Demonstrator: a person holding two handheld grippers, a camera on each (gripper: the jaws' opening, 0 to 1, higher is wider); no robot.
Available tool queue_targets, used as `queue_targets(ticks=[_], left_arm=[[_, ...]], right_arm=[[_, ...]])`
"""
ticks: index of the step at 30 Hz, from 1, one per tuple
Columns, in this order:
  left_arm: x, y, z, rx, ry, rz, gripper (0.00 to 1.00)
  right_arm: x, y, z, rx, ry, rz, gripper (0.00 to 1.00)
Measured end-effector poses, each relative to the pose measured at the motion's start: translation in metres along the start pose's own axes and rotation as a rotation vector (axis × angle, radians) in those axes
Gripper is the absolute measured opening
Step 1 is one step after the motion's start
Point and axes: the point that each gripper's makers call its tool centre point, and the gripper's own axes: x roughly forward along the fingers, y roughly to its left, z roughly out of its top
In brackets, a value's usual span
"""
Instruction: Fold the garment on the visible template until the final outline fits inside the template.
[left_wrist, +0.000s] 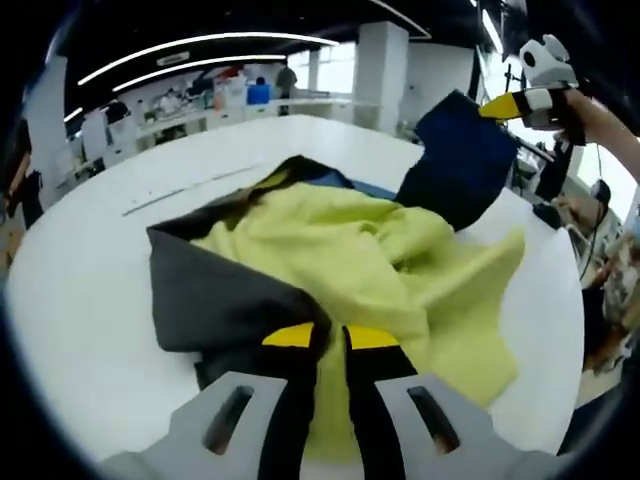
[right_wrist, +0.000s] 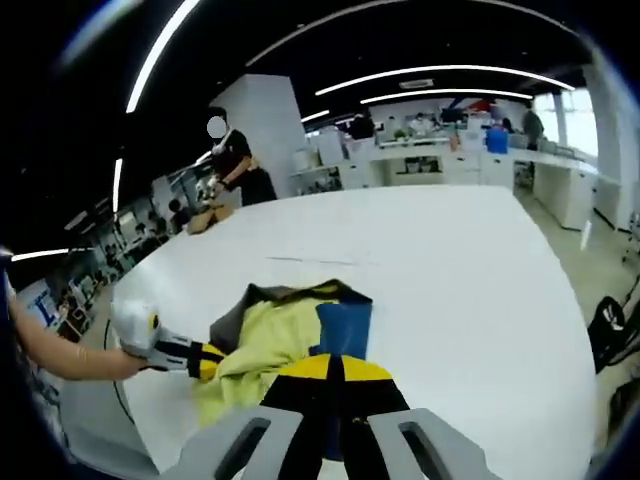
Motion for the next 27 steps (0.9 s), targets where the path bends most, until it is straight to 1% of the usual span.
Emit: queue_targets(ticks=[3,6,10,12,15,19,23,27], left_arm=[[-0.006,-0.001,0.004,0.033,-0.015,-0.003,0.16],[-0.013,0.0,0.009,0.031,-0.036,-0.009,0.22],[-0.022,-0.004,0.017,0.055,-0.067,-0.027,0.35],[-0.025,-0.006,0.02,0.063,-0.071,-0.043,0.39],[-0.031,-0.006,0.025,0.075,-0.09,-0.049,0.44],[-0.041,-0.006,0.03,0.076,-0.105,-0.053,0.54],[-0.051,-0.003,0.031,0.072,-0.115,-0.044,0.6],[-0.061,-0.001,0.024,0.05,-0.11,-0.035,0.63]], right_arm=[[-0.001,-0.014,-0.004,-0.022,0.016,-0.044,0.0],[-0.002,-0.024,-0.009,-0.037,0.033,-0.077,0.0],[-0.003,-0.039,-0.017,-0.053,0.058,-0.112,0.0],[-0.003,-0.044,-0.018,-0.055,0.062,-0.125,0.0],[-0.006,-0.054,-0.019,-0.066,0.066,-0.153,0.0],[-0.01,-0.068,-0.018,-0.074,0.063,-0.193,0.0],[-0.015,-0.081,-0.02,-0.085,0.064,-0.23,0.0],[-0.019,-0.095,-0.03,-0.082,0.088,-0.269,0.0]])
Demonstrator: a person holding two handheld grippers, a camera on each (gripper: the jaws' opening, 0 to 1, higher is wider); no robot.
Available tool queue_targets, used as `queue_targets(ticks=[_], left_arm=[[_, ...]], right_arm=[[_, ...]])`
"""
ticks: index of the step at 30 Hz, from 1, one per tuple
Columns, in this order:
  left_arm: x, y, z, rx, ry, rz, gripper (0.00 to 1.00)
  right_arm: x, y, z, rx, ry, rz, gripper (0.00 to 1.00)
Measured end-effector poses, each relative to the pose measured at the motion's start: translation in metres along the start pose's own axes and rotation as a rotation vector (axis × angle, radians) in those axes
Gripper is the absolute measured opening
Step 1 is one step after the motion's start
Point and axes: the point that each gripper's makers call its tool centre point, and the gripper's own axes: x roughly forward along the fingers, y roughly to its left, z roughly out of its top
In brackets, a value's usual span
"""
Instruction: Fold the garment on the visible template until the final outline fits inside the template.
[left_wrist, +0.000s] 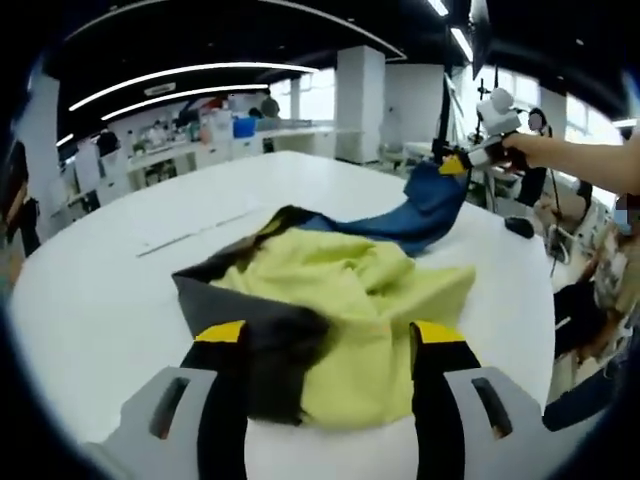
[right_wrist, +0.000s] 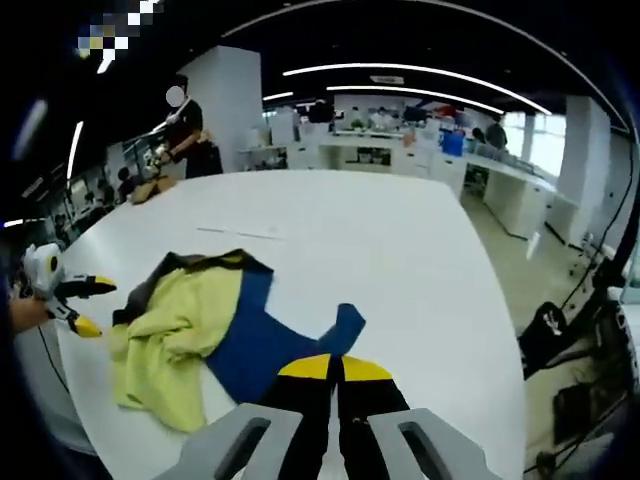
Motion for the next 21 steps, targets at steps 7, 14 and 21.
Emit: queue_targets(ticks=[7,14,21], left_arm=[[-0.017,0.012,-0.01,-0.032,0.015,0.037,0.65],[-0.029,0.026,-0.02,-0.098,0.019,0.079,0.63],[-0.042,0.043,-0.026,-0.126,0.014,0.124,0.6]], right_arm=[[0.003,-0.025,-0.018,0.003,0.03,-0.073,0.0],[0.003,-0.043,-0.034,0.04,0.058,-0.126,0.0],[0.01,-0.051,-0.056,0.07,0.109,-0.151,0.0]])
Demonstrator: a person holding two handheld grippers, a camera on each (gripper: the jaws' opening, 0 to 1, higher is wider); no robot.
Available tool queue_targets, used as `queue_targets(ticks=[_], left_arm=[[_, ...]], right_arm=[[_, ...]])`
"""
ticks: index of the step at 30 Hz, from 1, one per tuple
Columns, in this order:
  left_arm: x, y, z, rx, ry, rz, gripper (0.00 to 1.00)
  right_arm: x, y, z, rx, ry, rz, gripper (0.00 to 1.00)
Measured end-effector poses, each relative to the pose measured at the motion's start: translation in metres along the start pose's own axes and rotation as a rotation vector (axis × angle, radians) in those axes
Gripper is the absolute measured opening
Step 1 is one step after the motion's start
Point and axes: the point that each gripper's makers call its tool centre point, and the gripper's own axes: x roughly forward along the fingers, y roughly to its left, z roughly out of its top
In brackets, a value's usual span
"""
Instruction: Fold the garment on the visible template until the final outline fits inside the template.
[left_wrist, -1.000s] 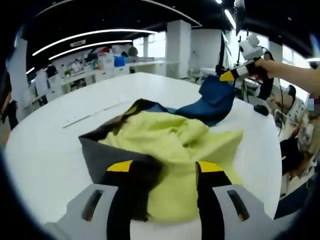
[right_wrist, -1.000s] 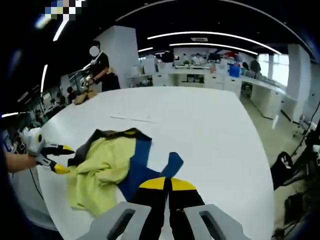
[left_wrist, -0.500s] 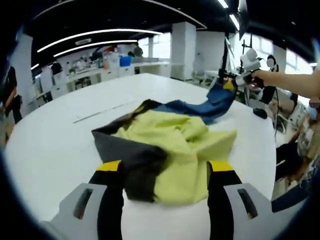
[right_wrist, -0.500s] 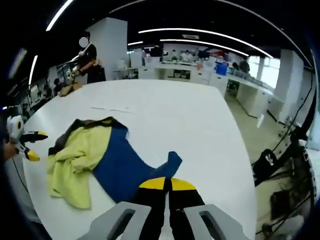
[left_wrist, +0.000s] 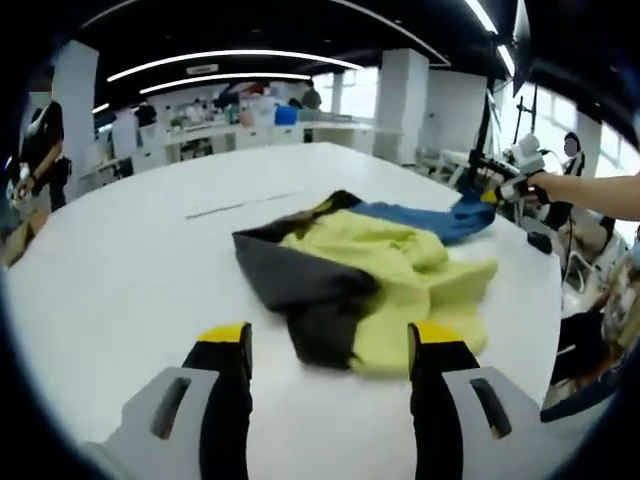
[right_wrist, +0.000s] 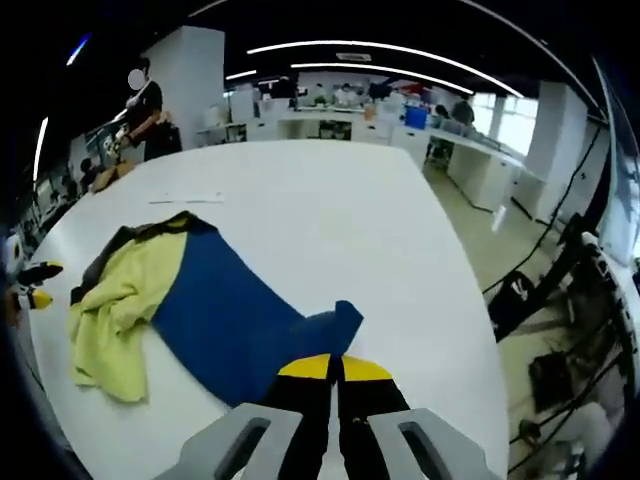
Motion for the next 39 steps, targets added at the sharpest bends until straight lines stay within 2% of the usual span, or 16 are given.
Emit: queue_targets(ticks=[4,6,10,14,18,26,29,39], left_arm=[[-0.002,0.002,-0.004,0.001,0.01,0.008,0.57],[-0.002,0.002,-0.005,-0.007,0.012,0.008,0.56],[-0.003,0.005,-0.005,-0.004,0.014,0.02,0.54],[-0.004,0.01,-0.003,0.002,0.007,0.03,0.54],[-0.003,0.017,-0.002,0.013,0.012,0.043,0.5],[0.005,0.03,-0.001,0.042,0.024,0.063,0.44],[0.009,0.038,-0.005,0.061,0.046,0.078,0.4],[0.026,0.049,-0.015,0.051,0.083,0.069,0.35]], right_arm=[[0.003,-0.002,-0.005,0.004,0.013,-0.008,0.0],[0.005,-0.006,-0.012,0.011,0.052,-0.028,0.0],[0.001,-0.011,-0.015,0.012,0.056,-0.054,0.01],[-0.004,-0.014,-0.011,0.049,0.024,-0.034,0.14],[-0.009,-0.005,-0.006,0.06,0.002,-0.008,0.27],[-0.015,0.023,0.01,0.132,-0.079,0.108,0.52],[-0.022,0.039,0.014,0.119,-0.1,0.15,0.62],[-0.044,0.092,0.033,0.058,-0.18,0.281,0.92]])
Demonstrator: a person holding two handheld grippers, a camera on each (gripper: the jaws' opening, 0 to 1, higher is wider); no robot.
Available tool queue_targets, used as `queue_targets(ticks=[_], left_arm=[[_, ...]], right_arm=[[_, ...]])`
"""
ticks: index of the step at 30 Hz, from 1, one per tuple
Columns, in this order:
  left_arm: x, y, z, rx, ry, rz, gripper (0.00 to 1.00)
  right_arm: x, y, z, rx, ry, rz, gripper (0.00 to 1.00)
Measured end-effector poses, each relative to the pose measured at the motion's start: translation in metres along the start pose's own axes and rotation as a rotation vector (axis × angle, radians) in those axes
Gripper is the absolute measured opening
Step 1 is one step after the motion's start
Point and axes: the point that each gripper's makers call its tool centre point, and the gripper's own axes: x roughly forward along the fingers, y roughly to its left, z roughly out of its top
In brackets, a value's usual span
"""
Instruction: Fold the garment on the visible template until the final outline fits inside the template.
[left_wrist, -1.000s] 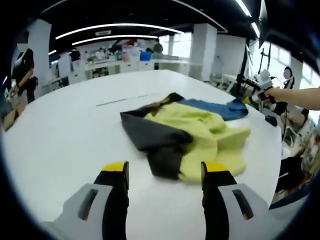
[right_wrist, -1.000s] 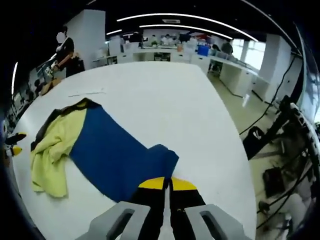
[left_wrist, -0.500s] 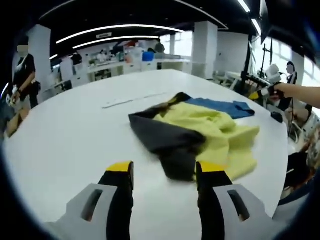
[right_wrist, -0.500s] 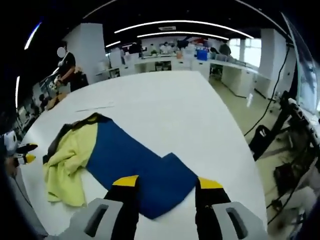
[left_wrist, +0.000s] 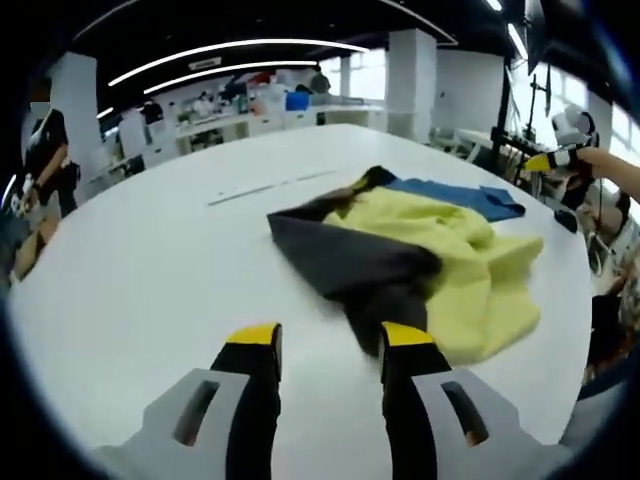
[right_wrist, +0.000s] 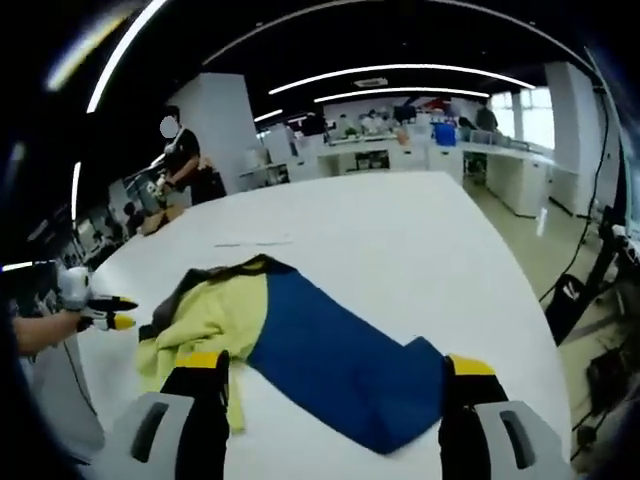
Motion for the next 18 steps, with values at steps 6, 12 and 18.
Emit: queue_targets(ticks=[6,12,18], left_arm=[[0.013,-0.002,-0.002,-0.025,0.015,-0.028,0.33],[0.027,-0.005,-0.006,-0.008,0.038,-0.054,0.28],[0.037,-0.013,-0.002,0.027,0.047,-0.081,0.24]], right_arm=[[-0.005,0.036,-0.001,-0.028,-0.006,0.106,0.99],[-0.009,0.062,-0.001,-0.066,-0.009,0.184,0.99],[-0.013,0.077,0.001,-0.085,-0.027,0.238,0.99]])
